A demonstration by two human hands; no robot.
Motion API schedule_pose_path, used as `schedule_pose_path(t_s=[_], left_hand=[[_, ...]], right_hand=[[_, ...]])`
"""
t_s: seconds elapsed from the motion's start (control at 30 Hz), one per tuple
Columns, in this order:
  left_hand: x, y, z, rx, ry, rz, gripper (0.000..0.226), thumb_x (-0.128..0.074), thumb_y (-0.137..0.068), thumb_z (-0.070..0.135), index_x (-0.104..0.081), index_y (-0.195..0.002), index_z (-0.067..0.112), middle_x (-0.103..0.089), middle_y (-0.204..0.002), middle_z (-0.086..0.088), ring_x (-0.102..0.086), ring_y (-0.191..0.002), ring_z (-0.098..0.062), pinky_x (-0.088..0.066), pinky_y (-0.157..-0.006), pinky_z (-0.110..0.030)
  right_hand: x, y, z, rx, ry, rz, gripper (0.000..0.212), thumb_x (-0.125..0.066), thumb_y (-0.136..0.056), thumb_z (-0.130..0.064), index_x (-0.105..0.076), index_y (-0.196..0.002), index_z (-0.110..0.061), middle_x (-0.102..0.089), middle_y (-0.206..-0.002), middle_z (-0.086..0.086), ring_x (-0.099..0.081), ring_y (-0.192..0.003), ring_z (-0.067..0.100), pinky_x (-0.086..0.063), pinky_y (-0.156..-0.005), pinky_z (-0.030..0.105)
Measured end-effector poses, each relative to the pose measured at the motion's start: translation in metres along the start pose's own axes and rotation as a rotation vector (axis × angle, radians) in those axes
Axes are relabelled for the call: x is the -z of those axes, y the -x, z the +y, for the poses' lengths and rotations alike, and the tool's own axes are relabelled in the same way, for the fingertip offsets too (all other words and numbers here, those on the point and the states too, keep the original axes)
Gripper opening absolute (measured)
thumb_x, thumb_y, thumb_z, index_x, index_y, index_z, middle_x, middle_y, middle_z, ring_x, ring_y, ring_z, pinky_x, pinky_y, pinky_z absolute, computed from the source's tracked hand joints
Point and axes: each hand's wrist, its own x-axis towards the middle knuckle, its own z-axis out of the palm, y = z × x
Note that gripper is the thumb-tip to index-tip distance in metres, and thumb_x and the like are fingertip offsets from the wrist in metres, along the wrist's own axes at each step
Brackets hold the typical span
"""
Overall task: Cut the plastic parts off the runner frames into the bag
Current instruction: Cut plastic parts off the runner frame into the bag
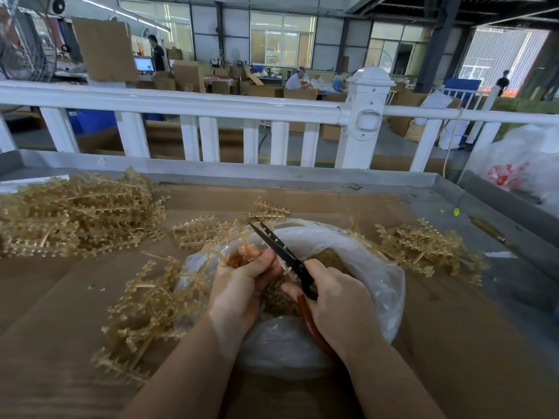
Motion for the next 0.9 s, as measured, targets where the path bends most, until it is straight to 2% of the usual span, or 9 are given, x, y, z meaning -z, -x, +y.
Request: schedule_pose_path(t_s=[0.13,0.2,0.27,0.4,0.53,0.6,0.7,0.83,0.9], left_hand=[[-0.0002,-0.001,-0.0013,-0.007,0.01,0.045,0.029,-0.071,-0.06,0.002,-0.066,-0.088,0.003,-0.071,-0.071,-0.01,-0.069,-0.059,-0.016,-0.056,-0.054,-0.023],[-0.0014,-0.0027,-0.0019,-0.023,0.0,0.067,0.013,-0.072,-0.06,0.005,-0.071,-0.073,0.007,-0.071,-0.069,-0.009,-0.068,-0.057,-0.015,-0.057,-0.056,-0.023],[-0.0023,-0.0032,-0.0019,-0.016,-0.017,0.073,0.004,-0.071,-0.06,0.004,-0.071,-0.062,0.008,-0.071,-0.067,-0.008,-0.067,-0.056,-0.014,-0.058,-0.057,-0.023],[-0.0007,-0.0029,-0.0002,0.021,-0.044,0.06,0.021,-0.069,-0.061,0.003,-0.064,-0.081,0.001,-0.07,-0.069,-0.011,-0.068,-0.059,-0.016,-0.057,-0.056,-0.024],[-0.0017,-0.0008,0.0,0.028,-0.058,0.065,0.019,-0.068,-0.068,-0.002,-0.063,-0.086,0.0,-0.068,-0.068,-0.011,-0.066,-0.058,-0.016,-0.056,-0.054,-0.023],[-0.0018,-0.0001,-0.0001,0.023,-0.078,0.069,0.017,-0.066,-0.075,-0.003,-0.063,-0.091,-0.002,-0.068,-0.073,-0.012,-0.066,-0.063,-0.018,-0.059,-0.06,-0.026],[-0.0023,0.0018,0.0001,0.014,-0.096,0.076,0.028,-0.068,-0.073,0.0,-0.062,-0.101,-0.006,-0.067,-0.084,-0.016,-0.065,-0.074,-0.023,-0.056,-0.081,-0.037],[-0.0048,0.0054,0.0013,0.023,-0.142,0.127,0.019,-0.069,-0.08,0.0,-0.064,-0.098,-0.003,-0.066,-0.106,-0.03,-0.065,-0.099,-0.042,-0.05,-0.094,-0.056],[-0.0049,0.005,0.0009,0.019,-0.157,0.152,0.013,-0.071,-0.079,0.001,-0.064,-0.091,0.001,-0.065,-0.108,-0.031,-0.062,-0.104,-0.046,-0.048,-0.094,-0.059]], right_hand=[[-0.0011,-0.0002,0.0,-0.007,0.002,0.02,0.025,-0.067,-0.083,-0.044,-0.065,-0.09,-0.021,-0.062,-0.065,-0.008,-0.056,-0.057,0.006,-0.032,-0.055,0.009],[-0.0007,0.0006,-0.0003,-0.025,-0.001,0.047,0.025,-0.067,-0.082,-0.045,-0.065,-0.087,-0.021,-0.061,-0.063,-0.009,-0.053,-0.055,0.005,-0.023,-0.055,0.005],[-0.0007,0.0016,0.0,-0.023,-0.005,0.058,0.025,-0.065,-0.082,-0.047,-0.065,-0.088,-0.022,-0.061,-0.065,-0.009,-0.053,-0.057,0.004,-0.026,-0.056,0.007],[0.0003,0.0021,0.0,-0.019,-0.024,0.031,0.032,-0.054,-0.085,-0.052,-0.064,-0.093,-0.024,-0.063,-0.072,-0.01,-0.055,-0.064,0.004,-0.034,-0.061,0.012],[-0.0004,0.0021,0.0002,-0.019,-0.029,0.015,0.03,-0.055,-0.086,-0.051,-0.064,-0.096,-0.024,-0.064,-0.074,-0.01,-0.051,-0.066,0.002,-0.034,-0.063,0.013],[-0.0013,0.0012,0.0004,-0.015,-0.029,0.011,0.027,-0.063,-0.085,-0.047,-0.065,-0.096,-0.022,-0.064,-0.073,-0.009,-0.045,-0.064,0.0,-0.031,-0.061,0.01],[-0.0025,-0.0002,0.0016,-0.015,-0.008,0.014,0.024,-0.07,-0.082,-0.042,-0.065,-0.091,-0.02,-0.064,-0.069,-0.008,-0.048,-0.059,0.002,-0.029,-0.058,0.009],[-0.0025,-0.0004,0.0014,-0.02,0.036,0.024,0.024,-0.074,-0.079,-0.042,-0.066,-0.088,-0.021,-0.063,-0.064,-0.009,-0.057,-0.055,0.006,-0.033,-0.055,0.014],[-0.0025,0.0001,0.0015,-0.027,0.032,0.013,0.025,-0.073,-0.08,-0.044,-0.066,-0.089,-0.021,-0.064,-0.066,-0.009,-0.057,-0.057,0.006,-0.034,-0.056,0.014]])
